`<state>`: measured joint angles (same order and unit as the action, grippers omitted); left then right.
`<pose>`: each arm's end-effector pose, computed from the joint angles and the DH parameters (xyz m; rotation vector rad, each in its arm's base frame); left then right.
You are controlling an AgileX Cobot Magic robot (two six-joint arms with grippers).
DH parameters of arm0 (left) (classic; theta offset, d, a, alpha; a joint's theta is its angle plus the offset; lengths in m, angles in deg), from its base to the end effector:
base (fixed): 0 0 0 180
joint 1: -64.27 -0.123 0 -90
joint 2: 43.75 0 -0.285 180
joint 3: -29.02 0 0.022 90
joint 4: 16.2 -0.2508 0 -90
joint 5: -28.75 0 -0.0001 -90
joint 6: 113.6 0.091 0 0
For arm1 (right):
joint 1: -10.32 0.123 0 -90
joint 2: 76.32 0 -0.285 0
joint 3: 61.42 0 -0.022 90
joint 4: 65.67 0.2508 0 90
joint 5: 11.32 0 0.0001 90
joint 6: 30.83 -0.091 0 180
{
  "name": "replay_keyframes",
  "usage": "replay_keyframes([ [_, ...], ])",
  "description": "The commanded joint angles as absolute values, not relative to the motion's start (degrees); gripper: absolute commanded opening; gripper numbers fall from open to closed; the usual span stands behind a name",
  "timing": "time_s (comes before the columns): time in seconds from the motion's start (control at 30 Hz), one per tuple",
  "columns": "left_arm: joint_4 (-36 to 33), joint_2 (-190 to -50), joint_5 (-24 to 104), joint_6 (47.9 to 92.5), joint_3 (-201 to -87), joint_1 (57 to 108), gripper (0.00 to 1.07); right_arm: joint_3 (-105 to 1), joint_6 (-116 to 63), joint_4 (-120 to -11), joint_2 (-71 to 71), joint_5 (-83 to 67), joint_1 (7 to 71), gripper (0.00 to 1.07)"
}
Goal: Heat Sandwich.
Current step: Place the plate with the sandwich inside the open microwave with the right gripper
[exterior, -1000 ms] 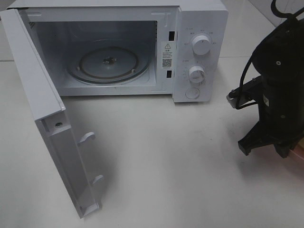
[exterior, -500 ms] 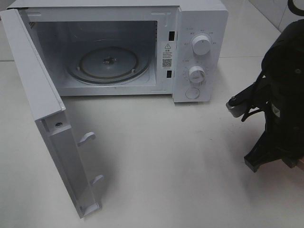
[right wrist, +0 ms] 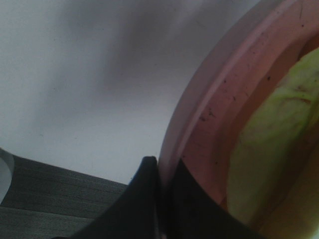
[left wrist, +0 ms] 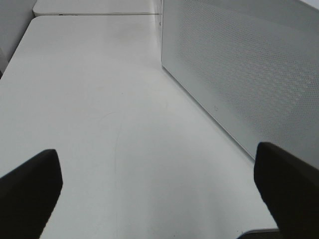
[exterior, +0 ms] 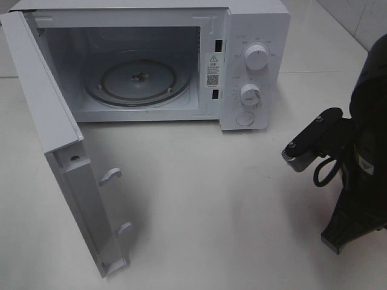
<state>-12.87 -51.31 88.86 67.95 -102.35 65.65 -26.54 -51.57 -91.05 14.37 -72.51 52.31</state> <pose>-0.0050 -0.0045 0.2780 0.0543 2.0284 -0.0675 0.1819 0.1177 0.1959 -0.8984 2.8533 -0.5754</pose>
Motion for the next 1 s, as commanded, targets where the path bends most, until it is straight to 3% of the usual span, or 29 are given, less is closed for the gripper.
replay_keyframes([
  [0.03,-12.76,-49.88,88.05,68.01,-102.18,65.53,1.04,-25.74,-51.57,-92.48,12.54,-74.97,54.72,0.01],
  [0.7,-12.76,-49.88,88.05,68.01,-102.18,65.53,1.04,-24.25,-46.93,-93.46,8.82,-77.90,70.88,0.01],
  [1.0,-12.76,-49.88,88.05,68.01,-102.18,65.53,1.04,-24.25,-40.17,-93.57,8.82,-76.69,72.08,0.01],
])
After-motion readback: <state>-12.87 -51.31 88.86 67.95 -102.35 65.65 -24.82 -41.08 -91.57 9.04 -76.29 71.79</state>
